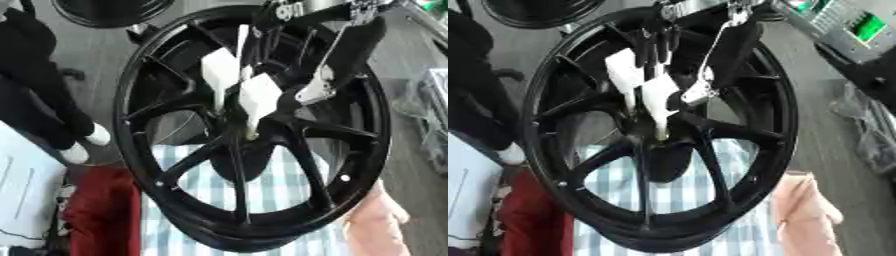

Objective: Pull the pin out of the wheel hub.

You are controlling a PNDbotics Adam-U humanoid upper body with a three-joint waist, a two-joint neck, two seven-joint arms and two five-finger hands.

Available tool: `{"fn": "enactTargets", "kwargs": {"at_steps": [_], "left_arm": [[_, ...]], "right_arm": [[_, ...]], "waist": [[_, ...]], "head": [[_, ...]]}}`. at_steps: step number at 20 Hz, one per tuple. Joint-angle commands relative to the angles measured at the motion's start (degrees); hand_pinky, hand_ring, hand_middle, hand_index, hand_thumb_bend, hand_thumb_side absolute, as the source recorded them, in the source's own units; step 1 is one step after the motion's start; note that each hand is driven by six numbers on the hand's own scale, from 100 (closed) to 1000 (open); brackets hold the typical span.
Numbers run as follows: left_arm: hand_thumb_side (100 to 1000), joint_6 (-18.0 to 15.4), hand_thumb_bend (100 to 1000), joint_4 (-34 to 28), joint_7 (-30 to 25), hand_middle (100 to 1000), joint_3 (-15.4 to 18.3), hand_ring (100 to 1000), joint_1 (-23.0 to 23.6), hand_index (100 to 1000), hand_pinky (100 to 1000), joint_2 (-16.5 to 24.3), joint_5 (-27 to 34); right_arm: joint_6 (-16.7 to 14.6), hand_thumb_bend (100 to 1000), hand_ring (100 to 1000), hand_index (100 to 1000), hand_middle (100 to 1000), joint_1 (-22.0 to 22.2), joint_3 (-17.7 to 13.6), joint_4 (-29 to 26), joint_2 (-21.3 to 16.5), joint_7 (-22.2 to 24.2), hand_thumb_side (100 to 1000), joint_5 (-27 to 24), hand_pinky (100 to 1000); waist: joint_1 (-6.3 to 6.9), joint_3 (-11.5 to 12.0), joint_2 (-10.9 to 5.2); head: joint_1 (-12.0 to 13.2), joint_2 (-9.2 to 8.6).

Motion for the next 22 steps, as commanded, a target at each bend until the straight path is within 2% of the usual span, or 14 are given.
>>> {"fn": "enactTargets", "kwargs": {"at_steps": [1,12,22], "left_arm": [[597,-0.08,269,-0.46,-0.20,705,0.12,809,-0.48,710,730,1.16,0.10],[599,-0.06,268,-0.45,-0.31,706,0.01,811,-0.61,711,730,1.00,0.21],[598,-0.06,276,-0.49,-0.51,708,-0.16,813,-0.70,712,731,0.93,0.22]], "right_arm": [[-1.16,415,730,792,687,-0.80,-1.17,0.42,-0.82,-0.28,301,1.07,768],[-1.14,372,724,786,678,0.35,-1.08,1.72,0.90,-2.62,255,4.39,760],[-1.23,350,710,779,665,2.01,-1.04,2.11,2.16,-2.72,312,5.83,746]], "waist": [[0.14,-0.05,-1.44],[0.34,0.20,-1.21],[0.37,0.41,-1.25]], "head": [[-0.14,-0.04],[-0.57,-0.19],[-0.72,0.04]]}}
